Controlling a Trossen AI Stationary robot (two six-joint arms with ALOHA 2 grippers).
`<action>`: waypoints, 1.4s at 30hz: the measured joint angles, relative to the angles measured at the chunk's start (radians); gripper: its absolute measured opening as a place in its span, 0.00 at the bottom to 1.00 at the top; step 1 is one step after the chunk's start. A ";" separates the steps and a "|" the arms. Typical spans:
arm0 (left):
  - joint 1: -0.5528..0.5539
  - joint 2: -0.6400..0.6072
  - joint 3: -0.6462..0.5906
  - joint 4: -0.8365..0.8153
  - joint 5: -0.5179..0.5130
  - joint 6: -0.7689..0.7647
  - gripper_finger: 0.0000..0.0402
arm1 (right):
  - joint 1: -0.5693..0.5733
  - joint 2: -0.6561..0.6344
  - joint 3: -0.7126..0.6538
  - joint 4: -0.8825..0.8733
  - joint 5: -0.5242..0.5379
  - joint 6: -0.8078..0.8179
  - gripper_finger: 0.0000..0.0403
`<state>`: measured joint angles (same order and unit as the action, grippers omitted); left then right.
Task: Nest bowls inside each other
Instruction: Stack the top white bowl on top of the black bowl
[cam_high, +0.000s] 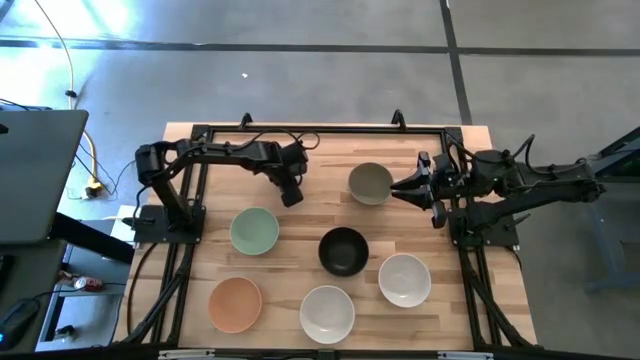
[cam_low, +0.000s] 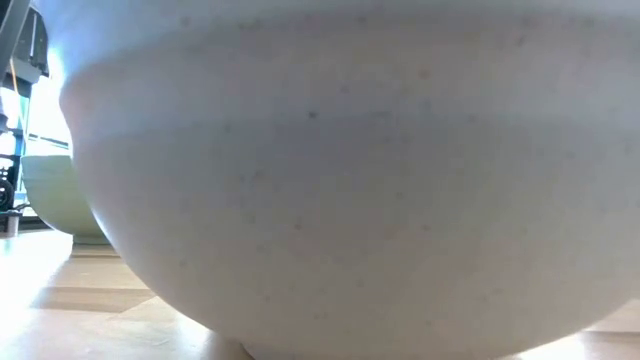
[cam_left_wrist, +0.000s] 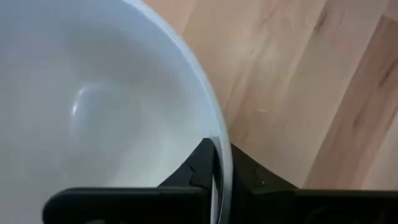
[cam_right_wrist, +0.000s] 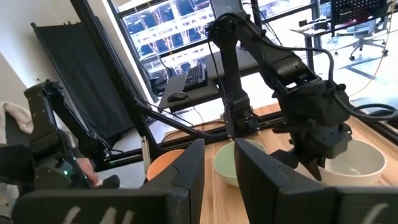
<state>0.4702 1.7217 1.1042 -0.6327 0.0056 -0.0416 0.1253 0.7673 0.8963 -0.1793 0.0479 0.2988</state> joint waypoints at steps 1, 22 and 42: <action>0.000 -0.008 0.000 -0.001 0.004 -0.001 0.01 | 0.000 0.000 0.000 0.001 0.000 -0.006 0.19; -0.207 -0.070 0.280 -0.227 -0.041 0.040 0.00 | 0.000 0.000 0.000 -0.016 0.115 -0.072 0.19; -0.407 -0.004 0.514 -0.302 0.013 0.072 0.00 | -0.001 -0.070 0.000 -0.034 0.325 -0.211 0.19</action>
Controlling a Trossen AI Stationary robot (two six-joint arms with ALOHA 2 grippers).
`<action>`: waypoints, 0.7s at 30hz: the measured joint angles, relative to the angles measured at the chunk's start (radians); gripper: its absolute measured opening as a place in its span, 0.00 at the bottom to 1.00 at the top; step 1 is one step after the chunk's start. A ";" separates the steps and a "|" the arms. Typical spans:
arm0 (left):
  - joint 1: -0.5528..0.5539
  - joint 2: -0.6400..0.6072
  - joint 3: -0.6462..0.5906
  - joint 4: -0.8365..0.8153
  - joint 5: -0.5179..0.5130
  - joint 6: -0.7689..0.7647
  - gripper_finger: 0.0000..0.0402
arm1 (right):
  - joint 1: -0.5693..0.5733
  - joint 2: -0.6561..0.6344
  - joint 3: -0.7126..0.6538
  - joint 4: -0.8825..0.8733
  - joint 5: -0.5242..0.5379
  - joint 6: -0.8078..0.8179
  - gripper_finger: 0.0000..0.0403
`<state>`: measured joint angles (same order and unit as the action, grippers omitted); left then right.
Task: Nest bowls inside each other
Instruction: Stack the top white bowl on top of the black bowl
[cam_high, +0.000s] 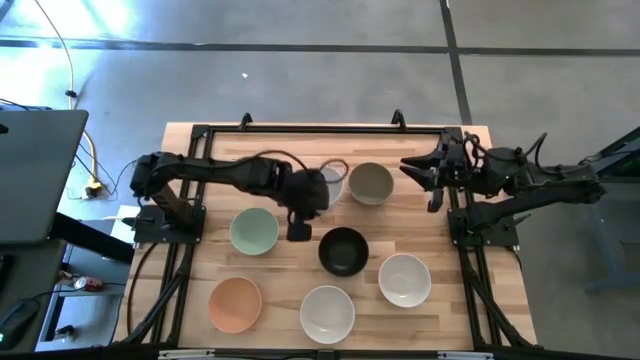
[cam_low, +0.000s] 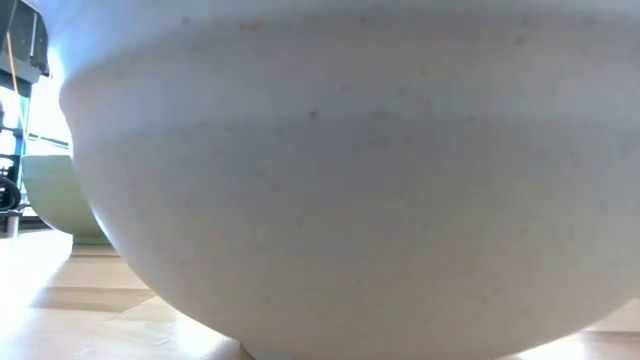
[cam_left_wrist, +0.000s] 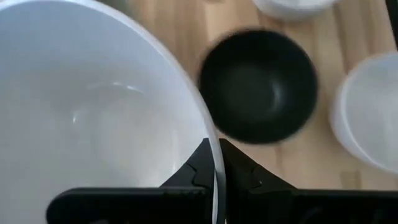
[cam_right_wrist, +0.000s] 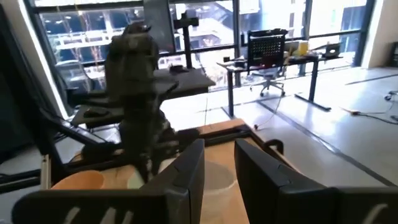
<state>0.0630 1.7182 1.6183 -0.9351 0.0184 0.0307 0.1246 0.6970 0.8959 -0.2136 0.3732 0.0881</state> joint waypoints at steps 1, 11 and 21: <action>-0.010 0.015 0.012 0.005 0.005 0.000 0.00 | 0.000 -0.009 0.000 -0.016 0.007 0.000 0.19; -0.089 0.191 0.203 -0.036 0.050 0.063 0.00 | 0.000 -0.070 0.000 -0.204 0.049 0.071 0.19; -0.123 0.322 0.427 -0.126 0.035 0.107 0.00 | 0.000 -0.093 0.000 -0.369 0.108 0.124 0.19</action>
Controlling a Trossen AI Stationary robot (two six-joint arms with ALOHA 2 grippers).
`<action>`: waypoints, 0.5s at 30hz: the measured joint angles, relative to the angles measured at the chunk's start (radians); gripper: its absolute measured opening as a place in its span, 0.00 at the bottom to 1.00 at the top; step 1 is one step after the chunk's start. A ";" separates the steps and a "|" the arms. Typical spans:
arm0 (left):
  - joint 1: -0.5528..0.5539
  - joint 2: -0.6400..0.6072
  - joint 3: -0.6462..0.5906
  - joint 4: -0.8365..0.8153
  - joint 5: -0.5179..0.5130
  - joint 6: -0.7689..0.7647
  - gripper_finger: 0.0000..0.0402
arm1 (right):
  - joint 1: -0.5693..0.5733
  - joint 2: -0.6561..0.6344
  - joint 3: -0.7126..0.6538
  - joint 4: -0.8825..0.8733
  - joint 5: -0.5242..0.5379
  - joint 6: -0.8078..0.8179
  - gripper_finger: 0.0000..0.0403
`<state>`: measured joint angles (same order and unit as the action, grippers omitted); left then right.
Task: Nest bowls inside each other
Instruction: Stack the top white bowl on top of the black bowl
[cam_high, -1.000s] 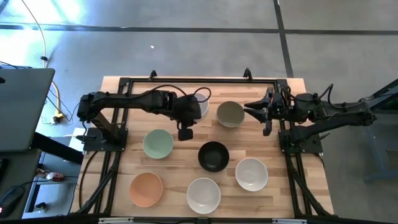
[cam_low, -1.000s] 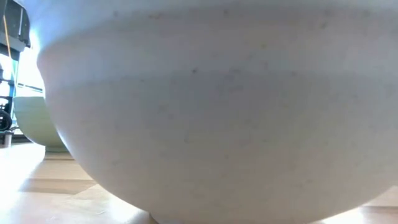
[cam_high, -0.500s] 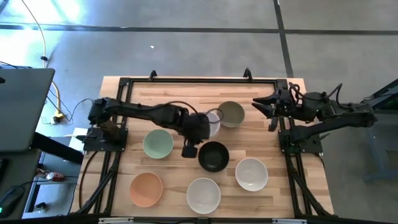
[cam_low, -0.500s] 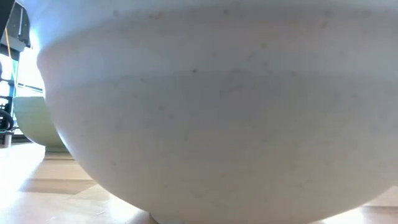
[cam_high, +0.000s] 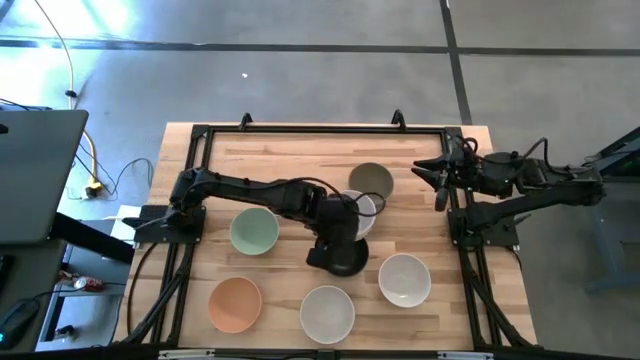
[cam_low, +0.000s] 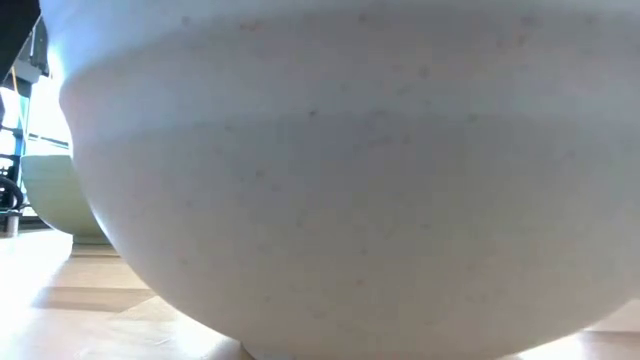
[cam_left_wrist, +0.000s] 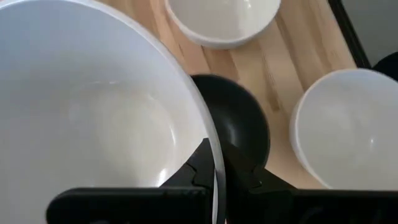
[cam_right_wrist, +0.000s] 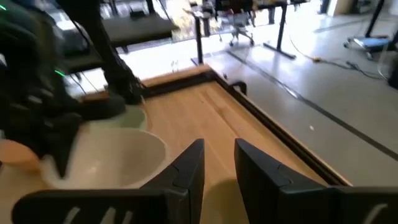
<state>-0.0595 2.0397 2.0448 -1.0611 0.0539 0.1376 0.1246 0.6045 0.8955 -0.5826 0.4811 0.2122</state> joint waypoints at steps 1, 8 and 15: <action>-0.006 0.006 0.005 -0.008 -0.010 0.002 0.00 | 0.000 -0.003 0.000 -0.020 0.011 0.010 0.19; -0.050 0.052 0.013 -0.051 -0.051 -0.001 0.00 | -0.001 -0.033 0.000 -0.080 0.043 0.042 0.19; -0.082 0.064 0.013 -0.047 -0.090 -0.030 0.00 | 0.000 -0.050 0.000 -0.080 0.043 0.042 0.19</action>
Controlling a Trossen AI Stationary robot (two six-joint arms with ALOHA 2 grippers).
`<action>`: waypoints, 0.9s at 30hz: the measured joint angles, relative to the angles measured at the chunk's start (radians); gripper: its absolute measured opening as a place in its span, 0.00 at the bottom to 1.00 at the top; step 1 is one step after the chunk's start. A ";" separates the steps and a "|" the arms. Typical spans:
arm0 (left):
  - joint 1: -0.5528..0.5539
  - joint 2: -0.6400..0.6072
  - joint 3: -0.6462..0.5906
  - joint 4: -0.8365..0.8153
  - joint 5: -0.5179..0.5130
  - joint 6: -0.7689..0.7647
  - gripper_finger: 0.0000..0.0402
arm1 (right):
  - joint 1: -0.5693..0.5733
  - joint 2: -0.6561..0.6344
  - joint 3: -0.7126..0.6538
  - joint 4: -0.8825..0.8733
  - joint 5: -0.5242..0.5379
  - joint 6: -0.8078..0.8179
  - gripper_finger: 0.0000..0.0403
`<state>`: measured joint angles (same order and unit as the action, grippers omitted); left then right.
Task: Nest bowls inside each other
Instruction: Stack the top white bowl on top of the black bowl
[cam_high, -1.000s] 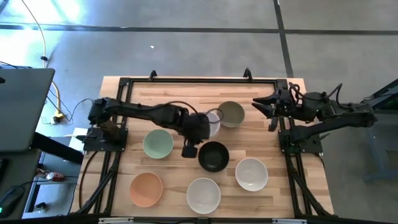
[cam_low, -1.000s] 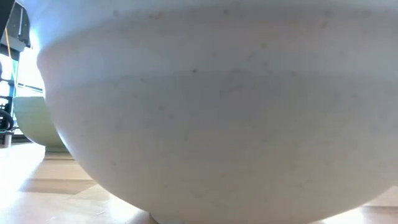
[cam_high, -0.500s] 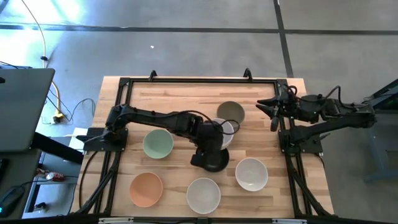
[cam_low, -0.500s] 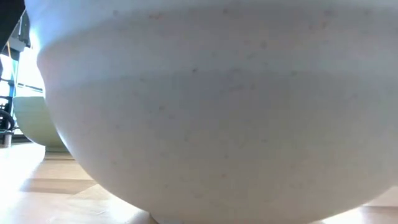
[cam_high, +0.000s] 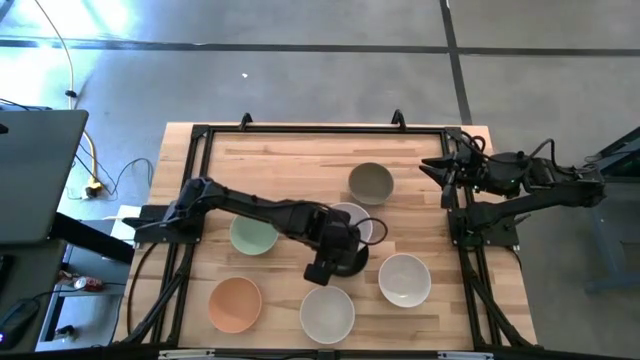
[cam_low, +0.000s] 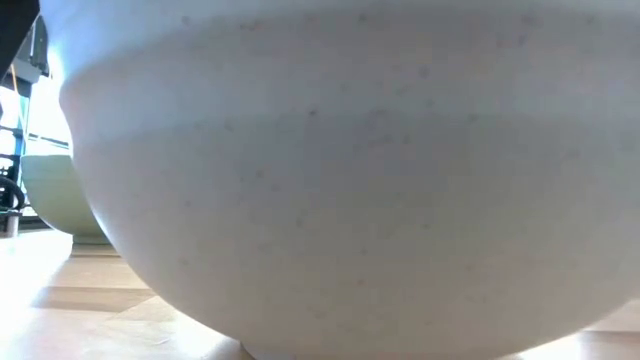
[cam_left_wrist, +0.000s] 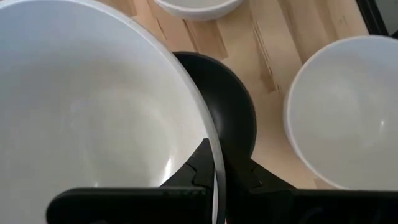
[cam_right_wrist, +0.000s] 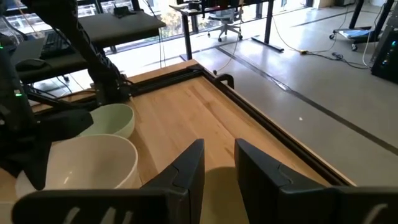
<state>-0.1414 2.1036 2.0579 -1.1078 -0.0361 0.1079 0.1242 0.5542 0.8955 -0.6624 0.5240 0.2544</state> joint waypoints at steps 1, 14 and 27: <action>-0.004 0.000 0.000 0.000 -0.003 -0.005 0.00 | 0.000 0.000 0.000 0.000 0.000 0.004 0.19; -0.055 0.027 0.001 0.008 -0.018 -0.064 0.00 | 0.000 0.001 0.000 0.000 -0.013 0.044 0.19; -0.058 0.077 0.000 0.036 -0.013 -0.088 0.00 | 0.000 0.002 0.000 0.000 -0.064 0.077 0.19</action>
<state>-0.1993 2.1802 2.0582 -1.0721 -0.0495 0.0197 0.1245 0.5560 0.8959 -0.6621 0.4599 0.3317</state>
